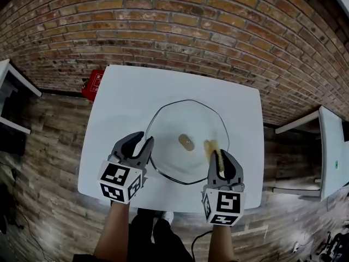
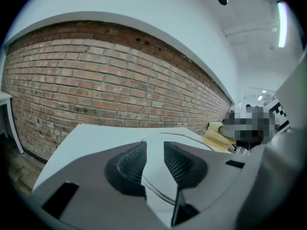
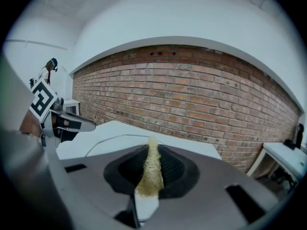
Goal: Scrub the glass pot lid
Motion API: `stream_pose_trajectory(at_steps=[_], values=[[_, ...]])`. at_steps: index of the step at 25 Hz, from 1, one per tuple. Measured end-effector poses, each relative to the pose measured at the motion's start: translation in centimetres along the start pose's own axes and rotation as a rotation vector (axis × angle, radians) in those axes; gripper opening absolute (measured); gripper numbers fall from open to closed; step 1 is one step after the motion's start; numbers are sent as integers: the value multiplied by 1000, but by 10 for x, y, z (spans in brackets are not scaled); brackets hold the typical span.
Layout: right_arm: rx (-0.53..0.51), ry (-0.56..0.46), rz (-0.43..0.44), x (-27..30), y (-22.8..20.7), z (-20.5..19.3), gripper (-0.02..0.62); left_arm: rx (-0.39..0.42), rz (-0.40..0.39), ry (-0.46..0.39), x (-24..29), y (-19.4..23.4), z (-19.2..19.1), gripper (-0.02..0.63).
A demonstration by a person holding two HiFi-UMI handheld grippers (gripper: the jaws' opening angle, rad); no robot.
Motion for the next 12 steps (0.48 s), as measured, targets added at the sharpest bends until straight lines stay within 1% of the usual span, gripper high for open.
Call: stream_pose_trajectory(at_steps=[4,6,12], values=[[20,-47,-5,-12,-2,15,58,32,3,-49,-11,-11,22,92],[31,-76,-9,-18,-3,23,59,53,2,-69,-16,-17,33,91],[54,-178,-17,-43,-7,52,58,103,-4,-130,-36,-40,65,64]])
Point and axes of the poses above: the fingertips, and each gripper's own axes: x forward along the fingers, y to its left, z out of its top, the point moved 4 cm from there along -x, backward along the fingers, and after that the axes turned 4 degrees about y, right-handed, at the moved point
